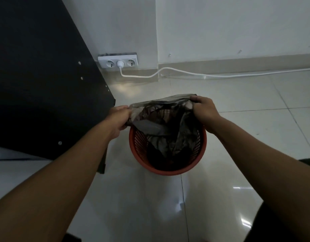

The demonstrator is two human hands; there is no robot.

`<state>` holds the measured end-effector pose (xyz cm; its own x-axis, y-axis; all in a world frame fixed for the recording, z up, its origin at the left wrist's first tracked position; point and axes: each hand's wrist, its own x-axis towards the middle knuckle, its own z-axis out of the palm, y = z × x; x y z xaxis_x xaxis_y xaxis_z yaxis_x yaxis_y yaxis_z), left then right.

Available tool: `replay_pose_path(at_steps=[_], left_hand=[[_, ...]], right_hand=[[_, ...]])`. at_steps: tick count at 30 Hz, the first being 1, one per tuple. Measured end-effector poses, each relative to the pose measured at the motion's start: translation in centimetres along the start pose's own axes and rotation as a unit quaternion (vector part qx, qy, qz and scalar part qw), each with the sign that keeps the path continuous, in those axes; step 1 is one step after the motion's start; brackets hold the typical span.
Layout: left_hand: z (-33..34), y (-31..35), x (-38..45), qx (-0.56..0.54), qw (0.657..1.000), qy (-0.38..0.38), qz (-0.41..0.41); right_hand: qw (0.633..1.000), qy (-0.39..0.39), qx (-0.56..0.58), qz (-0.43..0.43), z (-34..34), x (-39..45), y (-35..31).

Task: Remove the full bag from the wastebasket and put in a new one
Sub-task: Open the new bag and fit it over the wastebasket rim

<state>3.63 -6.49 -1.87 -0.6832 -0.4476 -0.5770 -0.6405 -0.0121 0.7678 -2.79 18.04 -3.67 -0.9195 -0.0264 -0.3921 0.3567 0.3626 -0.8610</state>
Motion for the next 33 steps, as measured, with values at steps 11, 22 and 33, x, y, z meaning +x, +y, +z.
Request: replay_pose_path(at_steps=[11,22,33], left_hand=[[0.3,-4.1,0.9,0.053,0.993,0.068,0.081],[-1.6,-3.9,-1.3,0.051,0.998,-0.009,-0.044],[-2.3,-5.2,-4.2,-0.012,1.0,0.014,-0.004]], right_hand=[[0.994,0.013,-0.093,0.058,-0.2,0.4,2.3],[0.995,-0.003,-0.101,-0.018,-1.1,-2.1,3.9],[0.981,0.122,-0.138,-0.055,-1.6,-4.7,4.0]])
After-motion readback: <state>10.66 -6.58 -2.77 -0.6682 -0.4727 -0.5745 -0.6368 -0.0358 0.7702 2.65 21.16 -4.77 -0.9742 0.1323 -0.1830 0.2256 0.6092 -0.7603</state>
